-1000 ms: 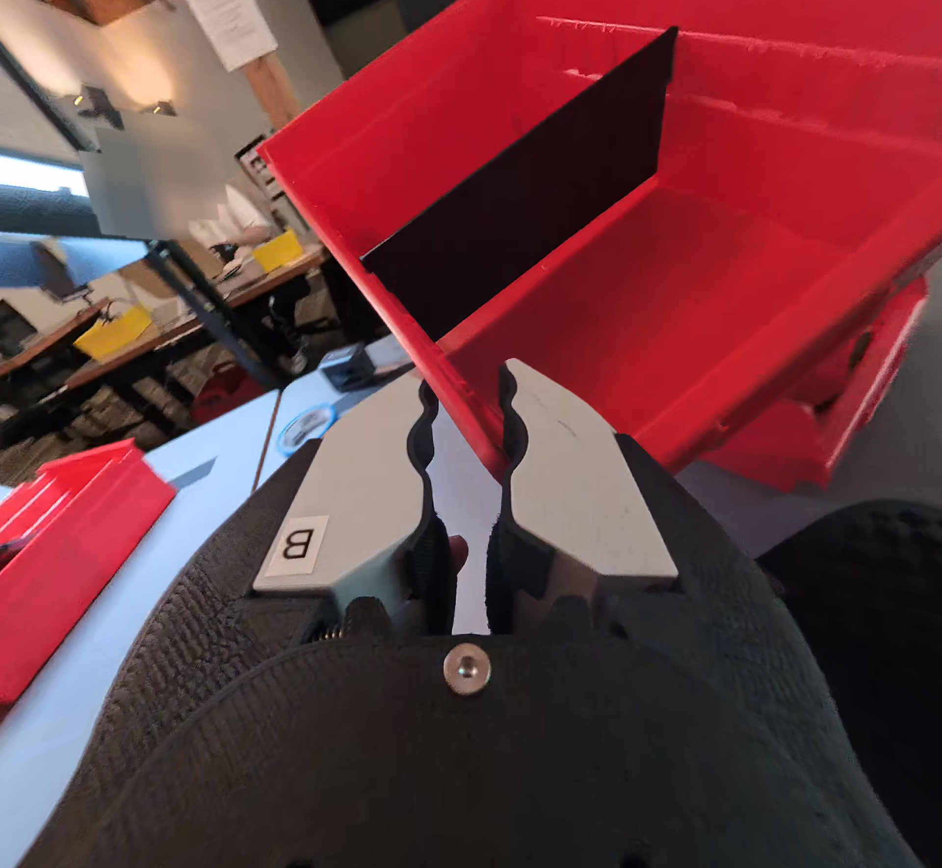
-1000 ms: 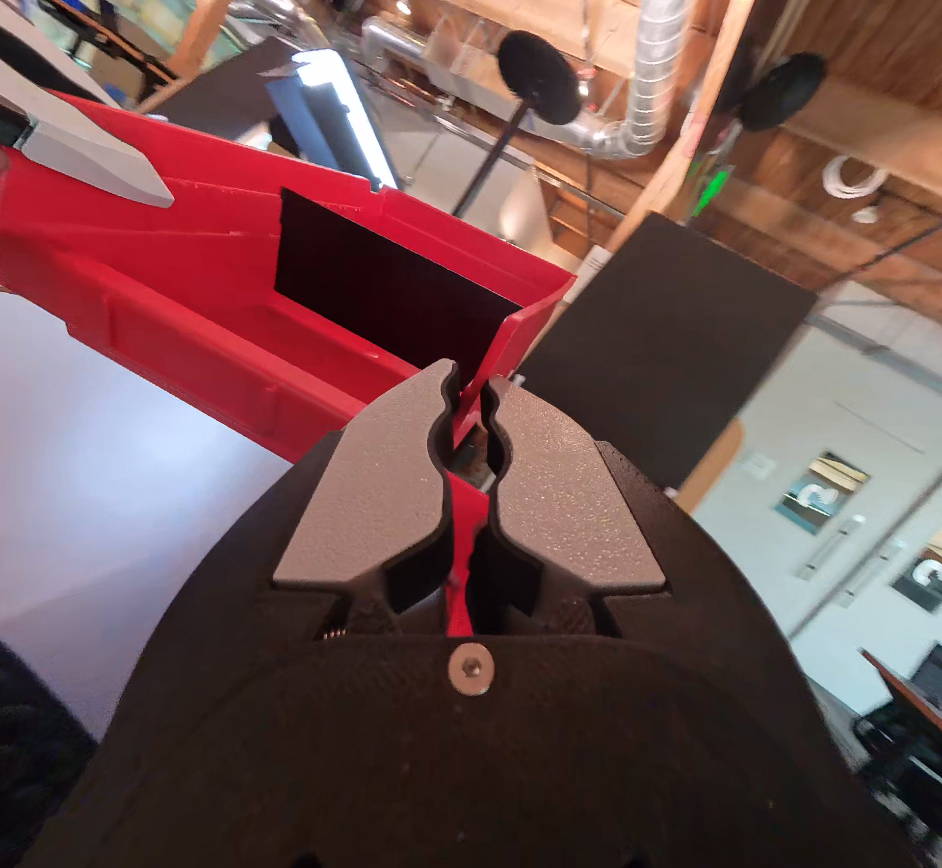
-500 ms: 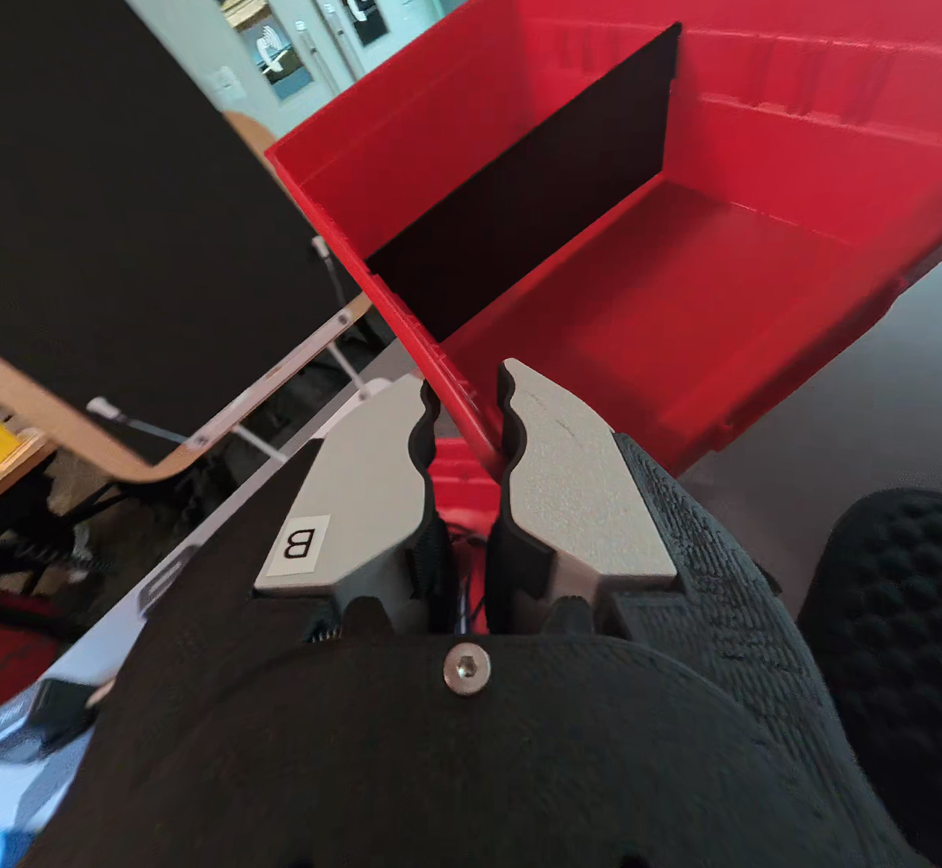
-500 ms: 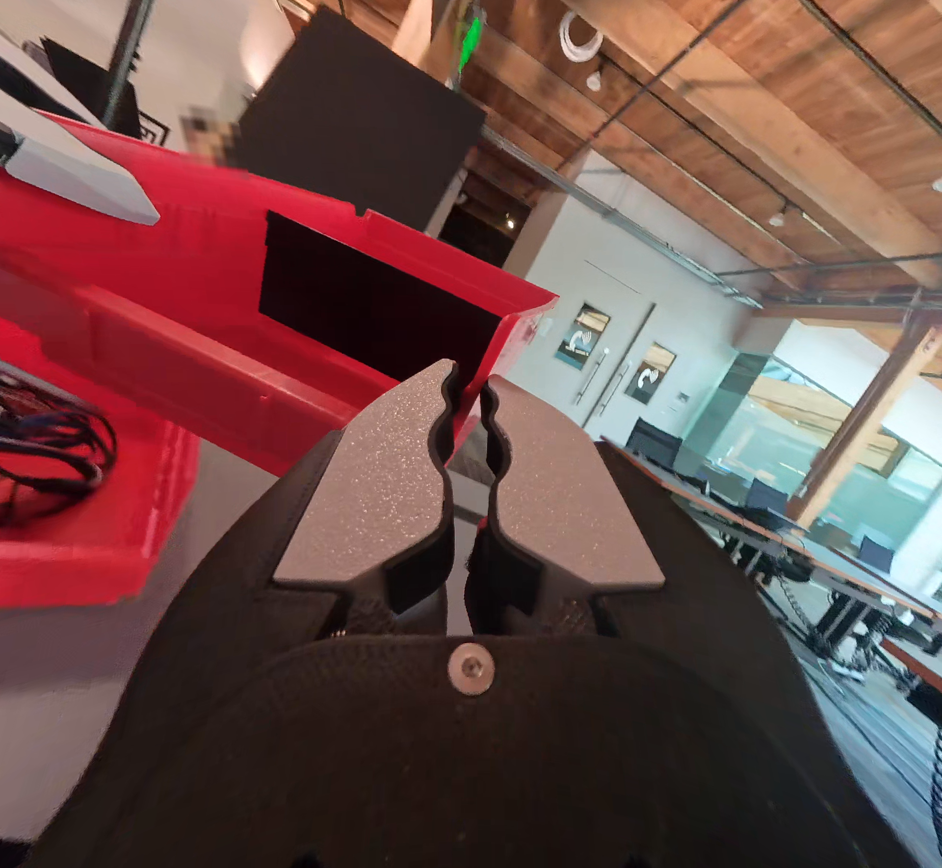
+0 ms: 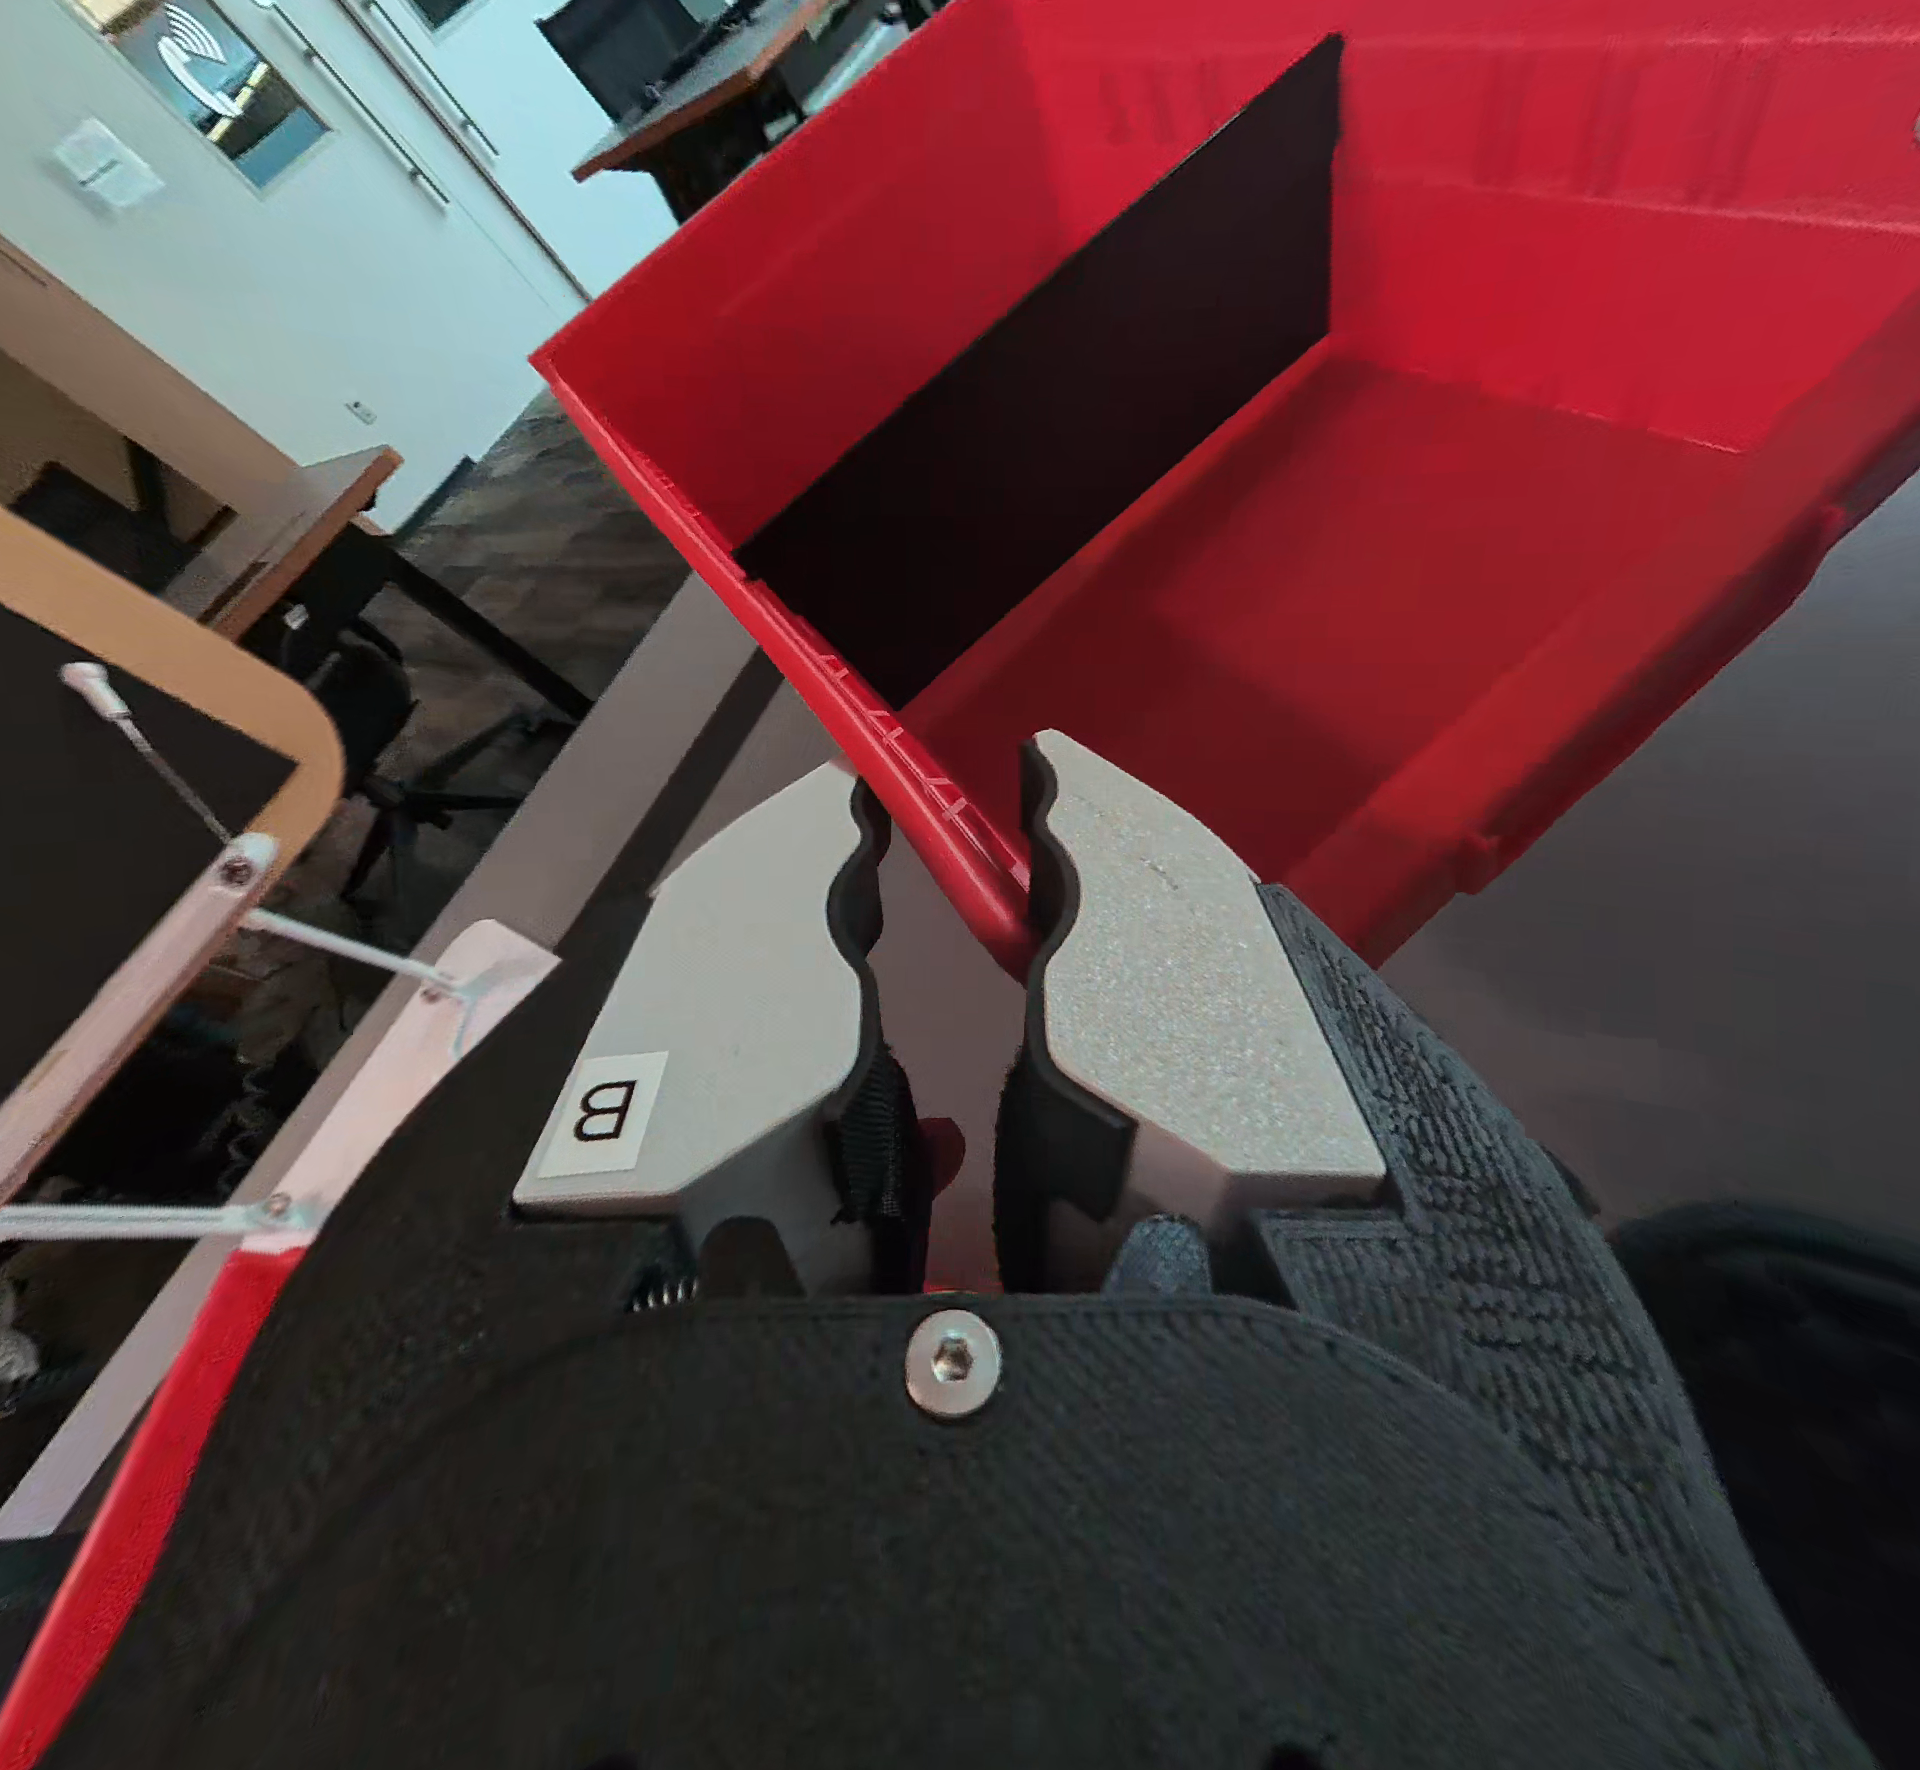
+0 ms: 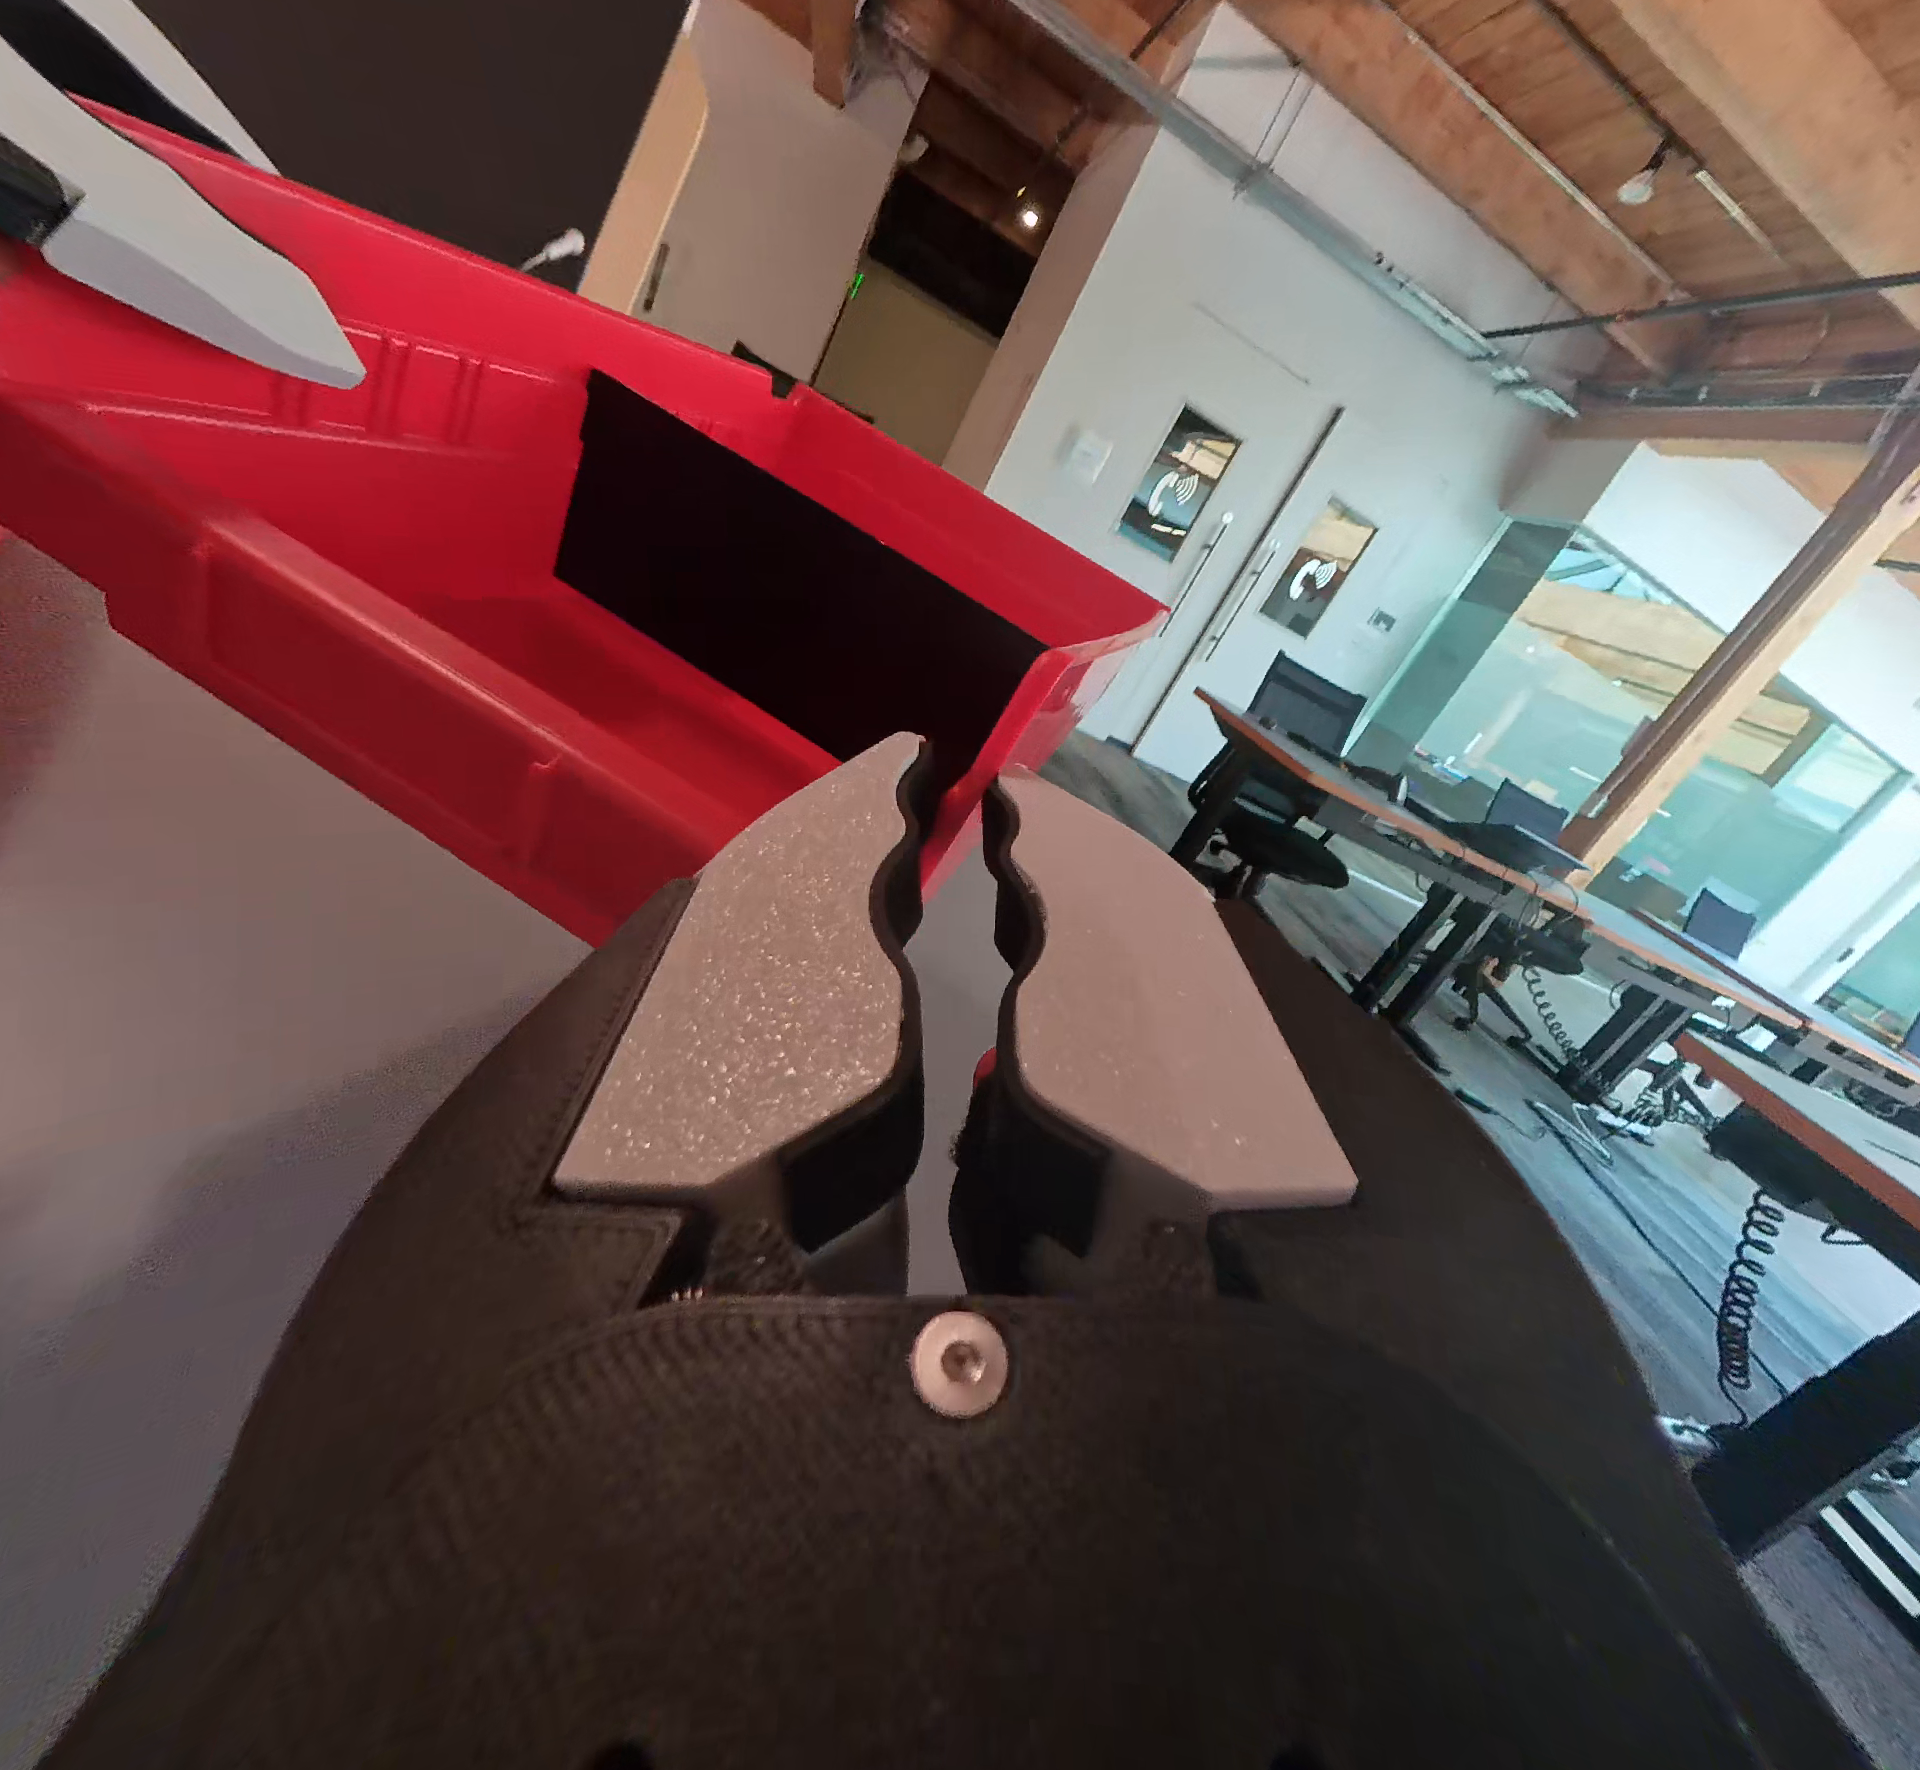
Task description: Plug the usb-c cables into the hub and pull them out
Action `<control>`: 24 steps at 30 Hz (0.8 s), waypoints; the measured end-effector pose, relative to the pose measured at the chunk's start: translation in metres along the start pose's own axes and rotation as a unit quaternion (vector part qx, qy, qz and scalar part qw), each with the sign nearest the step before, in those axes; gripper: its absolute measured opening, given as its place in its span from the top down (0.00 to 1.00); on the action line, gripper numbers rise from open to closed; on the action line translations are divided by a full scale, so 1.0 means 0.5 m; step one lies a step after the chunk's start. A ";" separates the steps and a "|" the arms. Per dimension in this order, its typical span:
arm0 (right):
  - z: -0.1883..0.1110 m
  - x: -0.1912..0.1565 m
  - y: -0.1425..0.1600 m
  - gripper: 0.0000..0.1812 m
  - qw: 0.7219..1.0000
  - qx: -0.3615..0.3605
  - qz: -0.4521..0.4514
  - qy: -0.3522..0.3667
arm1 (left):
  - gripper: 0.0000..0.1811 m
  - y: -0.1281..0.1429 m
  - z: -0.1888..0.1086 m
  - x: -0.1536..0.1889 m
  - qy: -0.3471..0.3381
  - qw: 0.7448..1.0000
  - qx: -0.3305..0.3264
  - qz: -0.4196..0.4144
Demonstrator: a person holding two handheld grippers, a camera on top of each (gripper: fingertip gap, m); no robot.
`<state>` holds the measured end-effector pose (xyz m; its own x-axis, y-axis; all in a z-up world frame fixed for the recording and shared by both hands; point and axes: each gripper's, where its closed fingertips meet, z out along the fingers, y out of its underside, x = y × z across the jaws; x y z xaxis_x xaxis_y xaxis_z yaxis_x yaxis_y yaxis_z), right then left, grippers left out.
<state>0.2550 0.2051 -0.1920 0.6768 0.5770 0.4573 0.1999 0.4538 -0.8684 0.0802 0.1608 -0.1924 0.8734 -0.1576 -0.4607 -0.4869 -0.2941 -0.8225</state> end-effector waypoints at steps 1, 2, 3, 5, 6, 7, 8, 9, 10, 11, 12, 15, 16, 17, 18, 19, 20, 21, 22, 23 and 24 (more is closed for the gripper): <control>-0.004 0.002 0.016 0.96 1.000 -0.007 0.000 -0.006 | 0.88 0.005 0.009 0.013 0.006 1.000 -0.005 0.003; -0.007 0.003 0.031 0.96 1.000 -0.016 -0.002 -0.013 | 0.88 0.011 0.019 0.024 0.011 1.000 -0.010 0.005; -0.010 0.003 0.046 0.96 0.999 -0.025 -0.005 -0.020 | 0.87 0.018 0.029 0.033 0.016 1.000 -0.016 0.006; -0.013 -0.001 0.072 0.95 0.999 -0.040 -0.008 -0.034 | 0.87 0.035 0.045 0.049 0.024 0.999 -0.027 0.002; -0.015 -0.005 0.084 0.95 0.998 -0.046 -0.011 -0.042 | 0.87 0.044 0.051 0.055 0.029 0.999 -0.030 -0.002; -0.017 -0.009 0.095 0.95 0.997 -0.051 -0.013 -0.052 | 0.87 0.051 0.055 0.061 0.033 0.999 -0.032 -0.004; -0.019 -0.014 0.105 0.95 0.996 -0.055 -0.015 -0.063 | 0.87 0.060 0.057 0.067 0.035 0.999 -0.035 -0.002; -0.021 -0.021 0.114 0.95 0.995 -0.058 -0.016 -0.077 | 0.87 0.068 0.057 0.072 0.037 0.999 -0.037 0.001; -0.023 -0.028 0.123 0.94 0.994 -0.061 -0.015 -0.091 | 0.86 0.076 0.056 0.076 0.041 0.998 -0.038 -0.003; -0.026 -0.035 0.130 0.94 0.992 -0.063 -0.012 -0.105 | 0.86 0.084 0.054 0.080 0.044 0.998 -0.039 -0.007; -0.028 -0.041 0.135 0.94 0.991 -0.067 -0.009 -0.118 | 0.85 0.093 0.051 0.084 0.047 0.998 -0.044 -0.010; -0.032 -0.056 0.148 0.93 0.986 -0.080 -0.006 -0.146 | 0.83 0.128 0.050 0.100 0.062 0.996 -0.065 -0.018; -0.032 -0.058 0.150 0.92 0.985 -0.082 -0.004 -0.149 | 0.83 0.135 0.049 0.104 0.067 0.996 -0.063 -0.021; -0.033 -0.061 0.153 0.92 0.984 -0.087 -0.002 -0.154 | 0.82 0.140 0.048 0.108 0.073 0.995 -0.064 -0.024; -0.036 -0.063 0.159 0.92 0.982 -0.095 0.000 -0.160 | 0.80 0.143 0.046 0.114 0.081 0.994 -0.067 -0.023; -0.040 -0.064 0.167 0.91 0.980 -0.105 0.002 -0.167 | 0.78 0.145 0.043 0.122 0.094 0.993 -0.073 -0.019; -0.044 -0.062 0.173 0.90 0.979 -0.114 0.002 -0.171 | 0.75 0.148 0.038 0.135 0.117 0.990 -0.078 -0.014; -0.046 -0.053 0.170 0.84 0.981 -0.106 0.003 -0.164 | 0.68 0.145 0.031 0.146 0.135 0.988 -0.075 -0.017; -0.048 -0.040 0.154 0.82 0.985 -0.078 0.005 -0.152 | 0.57 0.135 0.021 0.149 0.140 0.988 -0.058 -0.019; -0.052 -0.026 0.129 0.80 0.990 -0.037 0.010 -0.139 | 0.47 0.125 0.006 0.148 0.141 0.989 -0.041 -0.011; -0.060 -0.007 0.100 0.78 0.993 0.006 0.019 -0.121 | 0.41 0.119 -0.012 0.142 0.134 0.991 -0.029 0.002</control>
<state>0.2836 0.2055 -0.2430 0.4942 0.7390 0.4578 0.1675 0.4358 -0.8843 0.1131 0.1266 -0.2720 0.8449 -0.4019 -0.3529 -0.4968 -0.3454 -0.7961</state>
